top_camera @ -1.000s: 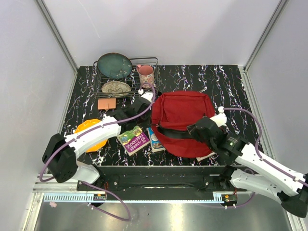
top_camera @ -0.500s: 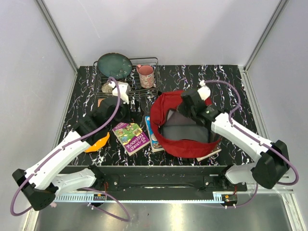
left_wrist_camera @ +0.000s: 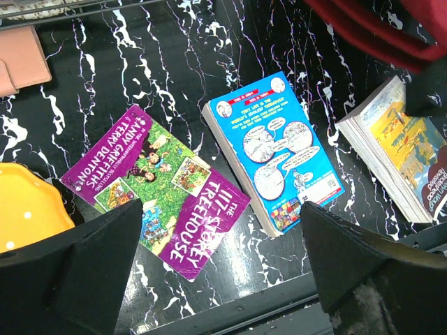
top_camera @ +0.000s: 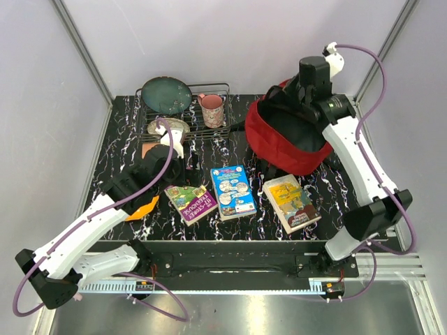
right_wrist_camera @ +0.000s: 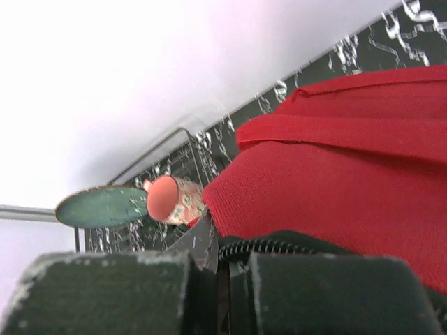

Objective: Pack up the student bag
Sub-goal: Adjust the student bag at the center of the board.

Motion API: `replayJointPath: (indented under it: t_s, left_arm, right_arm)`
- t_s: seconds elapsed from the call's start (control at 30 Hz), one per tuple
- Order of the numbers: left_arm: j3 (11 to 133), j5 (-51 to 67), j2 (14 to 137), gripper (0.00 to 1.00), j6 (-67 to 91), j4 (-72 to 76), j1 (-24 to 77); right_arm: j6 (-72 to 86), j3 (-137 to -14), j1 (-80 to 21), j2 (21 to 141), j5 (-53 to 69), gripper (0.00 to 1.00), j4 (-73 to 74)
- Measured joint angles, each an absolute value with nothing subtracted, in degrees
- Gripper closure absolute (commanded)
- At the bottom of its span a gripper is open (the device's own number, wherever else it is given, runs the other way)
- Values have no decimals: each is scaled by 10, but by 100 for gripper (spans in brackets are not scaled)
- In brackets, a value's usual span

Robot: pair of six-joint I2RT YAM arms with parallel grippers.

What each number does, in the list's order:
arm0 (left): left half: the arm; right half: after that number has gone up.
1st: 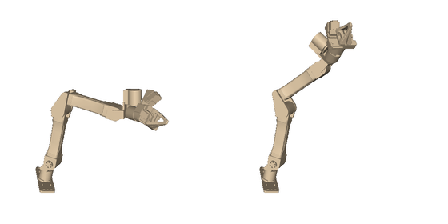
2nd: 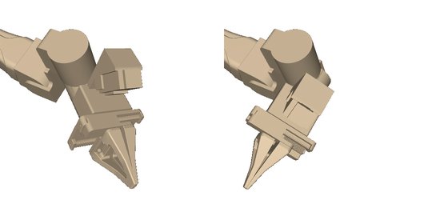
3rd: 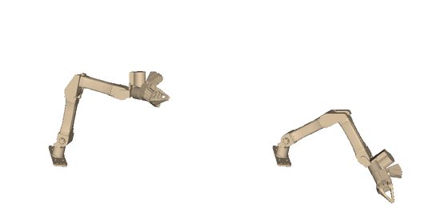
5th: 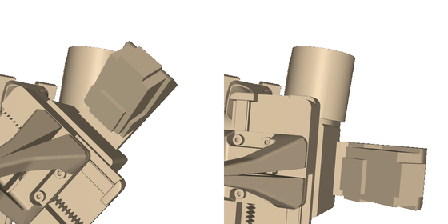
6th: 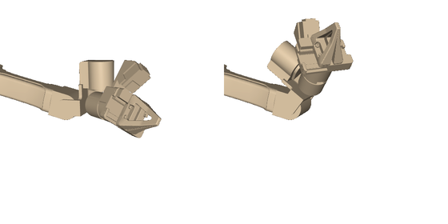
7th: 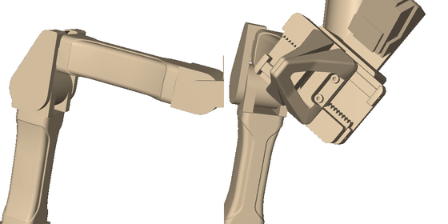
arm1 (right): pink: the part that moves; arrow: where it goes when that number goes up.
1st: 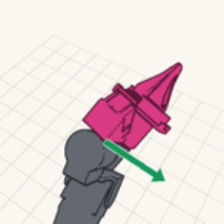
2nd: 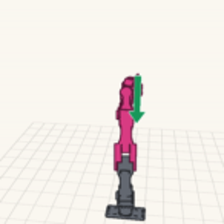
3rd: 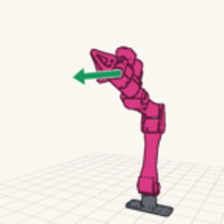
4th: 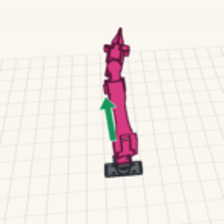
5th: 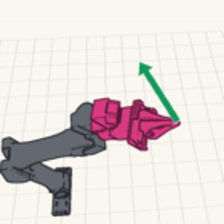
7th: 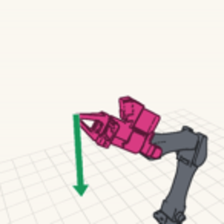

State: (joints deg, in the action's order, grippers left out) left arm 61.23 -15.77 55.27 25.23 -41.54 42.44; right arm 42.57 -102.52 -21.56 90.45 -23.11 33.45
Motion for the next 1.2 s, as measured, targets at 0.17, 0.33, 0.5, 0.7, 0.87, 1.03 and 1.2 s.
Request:
replayJointPath:
  t_s: [0.17,0.33,0.5,0.7,0.87,1.03,1.2]
  left_arm:
    - [612,-157,553,1,253,-416,424]
    - [612,-157,553,1,256,-416,424]
    - [595,-156,552,1,260,-415,424]
    - [588,-146,556,1,262,-413,424]
    - [588,-106,580,1,268,-392,424]
    - [577,-46,600,1,282,-342,437]
    - [574,-3,646,1,305,-285,492]
  right_arm:
    - [398,-1129,-215,976,-214,100,346]
    - [404,-1078,-215,1002,-150,100,322]
    - [425,-869,-223,974,-99,100,270]
    - [418,-783,-253,948,-54,36,266]
    - [391,-782,-255,887,-30,2,281]
    - [361,-755,-255,756,-91,0,311]
    - [359,-668,-237,602,-161,0,352]
